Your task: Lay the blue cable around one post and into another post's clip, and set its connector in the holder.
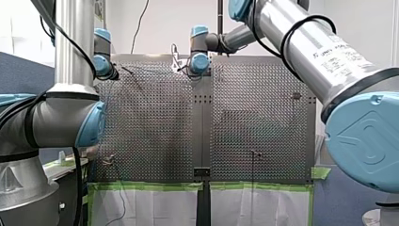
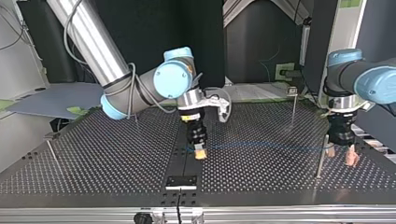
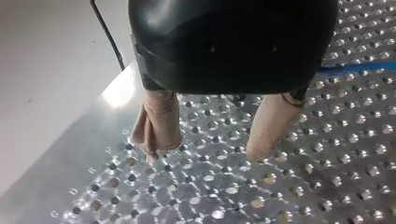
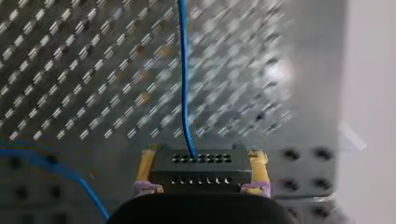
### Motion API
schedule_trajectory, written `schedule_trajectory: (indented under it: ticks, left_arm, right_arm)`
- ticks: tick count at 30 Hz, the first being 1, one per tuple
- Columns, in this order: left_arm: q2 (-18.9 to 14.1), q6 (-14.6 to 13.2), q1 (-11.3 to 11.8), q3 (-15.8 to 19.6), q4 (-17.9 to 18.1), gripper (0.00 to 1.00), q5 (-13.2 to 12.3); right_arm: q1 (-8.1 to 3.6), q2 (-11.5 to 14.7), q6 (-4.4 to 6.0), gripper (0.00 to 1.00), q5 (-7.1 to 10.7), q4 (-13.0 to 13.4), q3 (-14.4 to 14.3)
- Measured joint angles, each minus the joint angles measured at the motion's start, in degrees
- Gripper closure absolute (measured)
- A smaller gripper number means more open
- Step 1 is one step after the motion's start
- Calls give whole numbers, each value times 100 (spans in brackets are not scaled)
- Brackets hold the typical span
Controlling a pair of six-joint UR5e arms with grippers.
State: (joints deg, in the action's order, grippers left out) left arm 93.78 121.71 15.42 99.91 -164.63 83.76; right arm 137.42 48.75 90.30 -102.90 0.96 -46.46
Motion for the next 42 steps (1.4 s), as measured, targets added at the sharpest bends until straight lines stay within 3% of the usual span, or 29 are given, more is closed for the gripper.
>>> schedule_trajectory:
  ticks: [7,11,17,20,29,35,42]
  left_arm:
    - [94,17,-81,3,-18,0,-8]
    - [97,52,-122,2,-30,0,-7]
    - [99,98,-167,1,-48,0,4]
    - [99,99,-186,1,-51,0,9]
    - [99,105,-229,3,-42,0,12]
    - [99,107,-265,4,-39,0,12]
    - [99,107,-305,2,-46,0,12]
  right_arm:
    - [-165,42,162,100,-294,218,-310]
    - [-334,92,331,100,-437,422,-517]
    - [-624,293,586,100,-456,720,-815]
    - [-771,433,657,100,-449,867,-963]
    - [-1237,755,708,100,-463,1364,-1463]
    - [-1385,765,719,100,-471,1671,-1767]
    - [-1475,757,701,100,-507,1998,-2094]
